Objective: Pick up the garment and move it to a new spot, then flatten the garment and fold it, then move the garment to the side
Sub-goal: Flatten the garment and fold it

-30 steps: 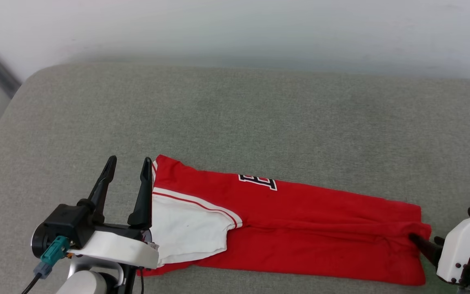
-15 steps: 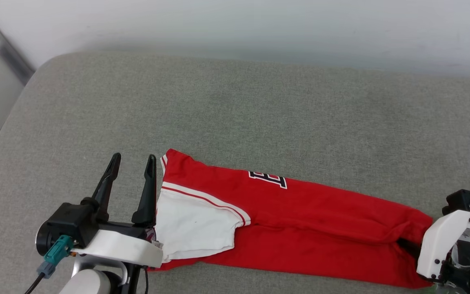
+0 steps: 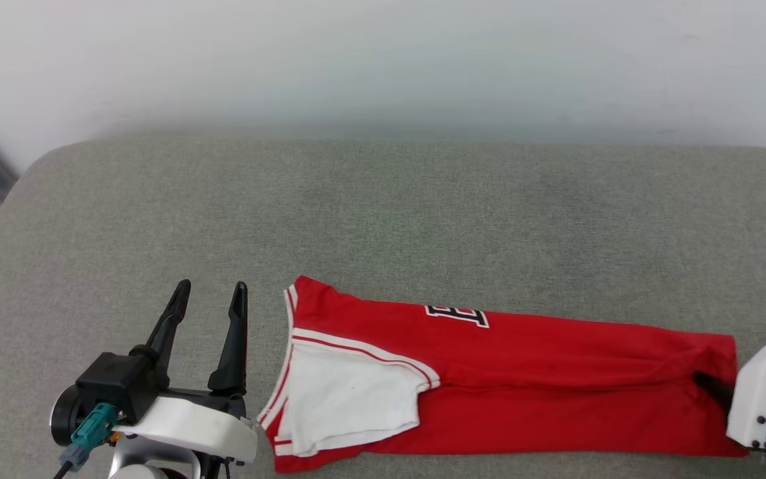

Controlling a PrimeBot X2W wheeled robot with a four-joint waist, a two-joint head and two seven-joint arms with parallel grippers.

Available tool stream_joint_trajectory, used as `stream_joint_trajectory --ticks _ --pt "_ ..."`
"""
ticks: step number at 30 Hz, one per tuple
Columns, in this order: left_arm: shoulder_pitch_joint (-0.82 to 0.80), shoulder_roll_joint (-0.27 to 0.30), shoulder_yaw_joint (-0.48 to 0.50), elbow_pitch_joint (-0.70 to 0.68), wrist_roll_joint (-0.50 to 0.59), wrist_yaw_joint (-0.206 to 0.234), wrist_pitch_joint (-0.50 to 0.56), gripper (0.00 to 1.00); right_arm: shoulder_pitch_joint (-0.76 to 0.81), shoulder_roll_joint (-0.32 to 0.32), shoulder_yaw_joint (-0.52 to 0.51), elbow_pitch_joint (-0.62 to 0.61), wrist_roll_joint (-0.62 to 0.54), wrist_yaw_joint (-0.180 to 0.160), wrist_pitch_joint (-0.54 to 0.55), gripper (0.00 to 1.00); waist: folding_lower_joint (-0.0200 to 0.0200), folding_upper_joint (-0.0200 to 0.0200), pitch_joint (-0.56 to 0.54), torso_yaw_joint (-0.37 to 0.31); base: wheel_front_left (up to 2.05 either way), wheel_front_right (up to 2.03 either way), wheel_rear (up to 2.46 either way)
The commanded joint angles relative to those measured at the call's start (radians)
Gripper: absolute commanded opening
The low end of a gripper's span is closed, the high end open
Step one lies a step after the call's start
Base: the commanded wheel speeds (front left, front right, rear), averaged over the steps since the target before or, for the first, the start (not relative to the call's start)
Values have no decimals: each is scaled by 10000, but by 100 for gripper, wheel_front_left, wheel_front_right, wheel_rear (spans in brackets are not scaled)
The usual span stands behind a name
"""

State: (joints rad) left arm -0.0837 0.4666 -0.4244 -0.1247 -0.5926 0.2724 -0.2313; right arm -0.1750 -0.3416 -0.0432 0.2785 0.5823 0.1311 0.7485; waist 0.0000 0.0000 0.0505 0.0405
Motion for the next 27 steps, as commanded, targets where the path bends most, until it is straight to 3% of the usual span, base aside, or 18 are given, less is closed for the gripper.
stream_joint_trajectory --ticks 1,6,10,15,19,23,27 --pt "157 13 -46 -81 38 55 28 100 182 -210 -483 28 -54 -7 -52 0 0 0 -117 -146 0 0 0" --pt "228 46 -89 -115 61 105 91 100 398 -261 -1479 -111 -167 -6 99 0 0 0 -212 -238 0 0 0" --pt "304 66 -134 -156 8 137 162 100 483 194 -2114 -431 187 -6 595 0 0 0 -251 -273 0 0 0" --pt "330 59 -198 -201 -3 168 235 100 13 1828 -2729 -936 2468 -6 1719 0 0 0 -312 -215 0 0 0" --pt "231 41 -309 -270 7 148 335 100 -176 2665 -3032 -923 4235 -6 2929 0 0 0 -290 -34 0 0 0" --pt "-17 -8 -372 -296 12 84 389 100 -467 2918 -2722 -587 5336 -6 3471 0 0 0 -116 262 0 0 0" --pt "-295 -94 -445 -259 69 -37 357 100 -805 2937 -1665 -64 6335 -4 3151 0 0 0 203 667 0 0 0"
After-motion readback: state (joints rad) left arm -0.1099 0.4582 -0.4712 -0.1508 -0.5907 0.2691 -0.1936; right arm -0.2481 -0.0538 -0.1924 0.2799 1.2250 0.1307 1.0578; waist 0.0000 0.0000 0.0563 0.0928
